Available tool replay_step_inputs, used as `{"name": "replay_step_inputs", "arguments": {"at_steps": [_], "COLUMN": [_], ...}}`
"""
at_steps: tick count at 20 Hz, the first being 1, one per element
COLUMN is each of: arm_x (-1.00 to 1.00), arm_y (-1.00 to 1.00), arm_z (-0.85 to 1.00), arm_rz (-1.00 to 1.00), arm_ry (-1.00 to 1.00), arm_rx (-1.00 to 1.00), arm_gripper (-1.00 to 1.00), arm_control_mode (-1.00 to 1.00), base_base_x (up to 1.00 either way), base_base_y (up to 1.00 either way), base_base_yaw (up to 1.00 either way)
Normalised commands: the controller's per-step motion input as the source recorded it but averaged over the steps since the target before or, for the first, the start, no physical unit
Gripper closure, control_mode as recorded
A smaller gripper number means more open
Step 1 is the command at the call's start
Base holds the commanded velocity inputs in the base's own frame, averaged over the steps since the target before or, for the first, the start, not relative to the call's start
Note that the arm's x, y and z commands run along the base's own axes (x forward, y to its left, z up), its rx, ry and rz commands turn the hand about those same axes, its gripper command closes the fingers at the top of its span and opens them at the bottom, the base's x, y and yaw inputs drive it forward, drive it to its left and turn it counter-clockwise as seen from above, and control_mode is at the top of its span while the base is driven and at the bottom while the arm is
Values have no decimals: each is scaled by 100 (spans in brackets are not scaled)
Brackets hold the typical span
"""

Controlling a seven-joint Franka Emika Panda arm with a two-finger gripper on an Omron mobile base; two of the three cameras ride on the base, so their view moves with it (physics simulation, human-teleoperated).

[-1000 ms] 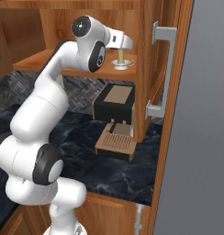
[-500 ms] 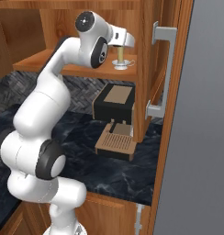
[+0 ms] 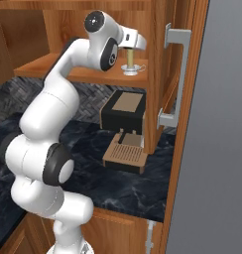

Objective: Get the candle and the wine from the cabinet and move them to the dining counter.

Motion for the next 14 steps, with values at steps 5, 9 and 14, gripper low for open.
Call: {"name": "replay_step_inputs", "arguments": {"at_steps": [5, 9, 14], "arm_x": [20, 16, 10], "arm_y": [0, -7, -6], "arm_z": [-4, -10, -5], "arm_rz": [0, 0, 0], "arm_ry": [2, 0, 0], "arm_rx": [0, 0, 0], "arm_gripper": [-100, -100, -100], "arm_control_mode": [-100, -100, -100], "base_base_x": [0, 0, 0], "base_base_y": [0, 0, 0], "base_base_yaw": [0, 0, 0]}}
